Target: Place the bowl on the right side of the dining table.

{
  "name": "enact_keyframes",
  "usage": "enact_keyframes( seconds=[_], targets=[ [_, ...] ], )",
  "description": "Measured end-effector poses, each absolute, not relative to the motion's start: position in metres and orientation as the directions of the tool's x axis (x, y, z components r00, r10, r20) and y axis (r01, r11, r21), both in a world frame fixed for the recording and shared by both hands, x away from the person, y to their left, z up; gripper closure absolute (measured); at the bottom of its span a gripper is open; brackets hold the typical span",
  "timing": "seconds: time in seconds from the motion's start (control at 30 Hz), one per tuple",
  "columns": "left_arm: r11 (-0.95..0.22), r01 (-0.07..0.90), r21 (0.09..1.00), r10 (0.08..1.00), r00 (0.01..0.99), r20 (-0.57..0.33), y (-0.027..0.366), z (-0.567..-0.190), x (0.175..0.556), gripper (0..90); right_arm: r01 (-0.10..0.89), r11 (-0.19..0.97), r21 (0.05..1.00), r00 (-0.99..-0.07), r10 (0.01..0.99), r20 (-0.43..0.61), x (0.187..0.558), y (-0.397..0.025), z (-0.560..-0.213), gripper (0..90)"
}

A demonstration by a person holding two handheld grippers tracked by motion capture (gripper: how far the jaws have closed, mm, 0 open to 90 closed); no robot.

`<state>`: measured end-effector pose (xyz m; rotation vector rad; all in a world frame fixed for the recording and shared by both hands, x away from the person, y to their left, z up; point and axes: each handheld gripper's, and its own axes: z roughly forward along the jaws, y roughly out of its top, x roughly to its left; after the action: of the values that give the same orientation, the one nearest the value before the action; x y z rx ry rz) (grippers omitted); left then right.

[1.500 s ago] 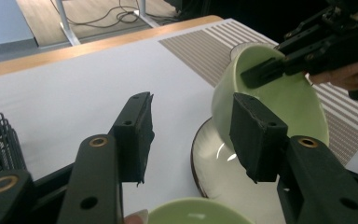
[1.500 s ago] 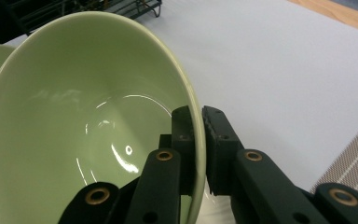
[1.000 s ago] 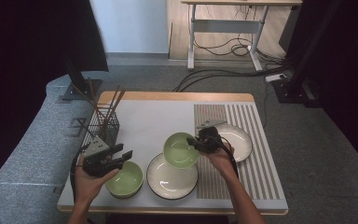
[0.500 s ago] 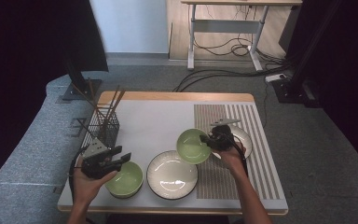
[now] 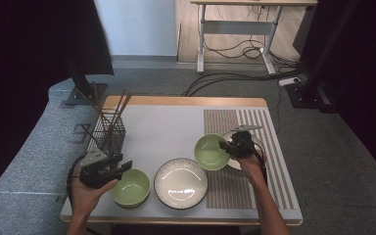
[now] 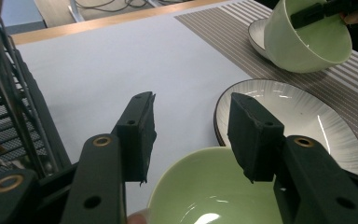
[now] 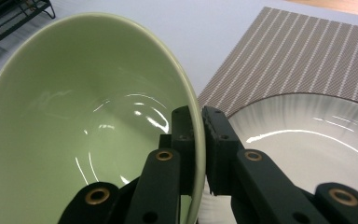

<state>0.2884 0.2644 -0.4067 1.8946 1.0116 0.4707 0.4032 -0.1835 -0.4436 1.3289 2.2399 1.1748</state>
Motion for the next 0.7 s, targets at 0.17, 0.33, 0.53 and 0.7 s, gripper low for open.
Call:
enact_keyframes(
  seconds=[0.17, 0.33, 0.53, 0.7],
  targets=[
    [-0.238, 0.454, 0.859, 0.81, 0.581, -0.083, 0.266, -0.406, 0.288, 50.8, 0.605, 0.239, 0.76, -0.527, 0.835, 0.157, 0.404, -0.192, -0.444, 84.0],
    [-0.236, 0.456, 0.858, 0.811, 0.579, -0.085, 0.266, -0.407, 0.287, 50.6, 0.61, 0.238, 0.756, -0.516, 0.843, 0.15, 0.406, -0.197, -0.446, 84.0],
    [-0.238, 0.458, 0.857, 0.81, 0.58, -0.085, 0.266, -0.408, 0.287, 50.6, 0.616, 0.23, 0.754, -0.506, 0.848, 0.155, 0.408, -0.203, -0.447, 84.0],
    [-0.238, 0.462, 0.855, 0.809, 0.581, -0.089, 0.265, -0.409, 0.288, 50.6, 0.622, 0.214, 0.753, -0.49, 0.857, 0.161, 0.41, -0.212, -0.447, 83.9]
  ],
)
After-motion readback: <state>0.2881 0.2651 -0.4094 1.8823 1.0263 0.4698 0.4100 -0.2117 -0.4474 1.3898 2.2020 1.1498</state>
